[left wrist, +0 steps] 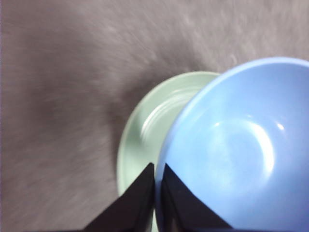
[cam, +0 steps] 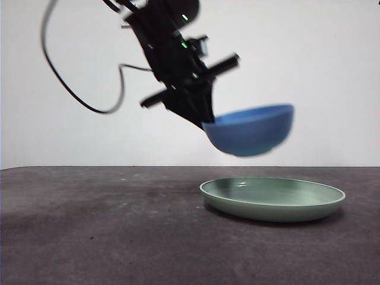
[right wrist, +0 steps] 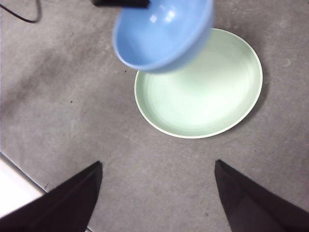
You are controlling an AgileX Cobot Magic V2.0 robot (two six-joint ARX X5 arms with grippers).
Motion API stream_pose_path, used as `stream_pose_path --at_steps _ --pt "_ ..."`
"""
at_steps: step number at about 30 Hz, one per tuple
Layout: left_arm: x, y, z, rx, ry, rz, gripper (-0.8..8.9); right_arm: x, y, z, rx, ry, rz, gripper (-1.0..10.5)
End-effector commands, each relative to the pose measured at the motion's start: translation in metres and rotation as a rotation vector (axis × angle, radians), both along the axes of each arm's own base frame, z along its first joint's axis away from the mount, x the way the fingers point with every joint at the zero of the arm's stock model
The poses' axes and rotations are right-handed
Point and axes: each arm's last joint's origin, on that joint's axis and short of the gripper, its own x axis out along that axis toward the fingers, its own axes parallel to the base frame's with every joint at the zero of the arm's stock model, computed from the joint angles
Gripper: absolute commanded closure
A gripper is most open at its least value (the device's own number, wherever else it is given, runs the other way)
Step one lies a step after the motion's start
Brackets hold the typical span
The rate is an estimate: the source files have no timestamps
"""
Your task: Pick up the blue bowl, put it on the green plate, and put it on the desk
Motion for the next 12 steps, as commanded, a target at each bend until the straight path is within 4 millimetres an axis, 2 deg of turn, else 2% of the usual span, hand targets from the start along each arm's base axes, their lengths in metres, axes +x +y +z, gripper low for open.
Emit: stream_pose_path --at_steps 1,5,12 --pt "0.007 -0.015 -0.009 0.009 0.008 -0.011 8.03 0.001 0.000 0.006 0.009 -0.019 -0.003 5.7" --pt "0.011 -0.029 -0.028 0.037 0.040 -0.028 8.03 0.001 0.000 0.006 0.009 -0.019 -0.003 5.7" --pt "0.013 -0.038 -0.053 0.090 0.069 -0.030 8.04 0.001 0.000 0.006 0.009 -0.019 -0.003 5.7"
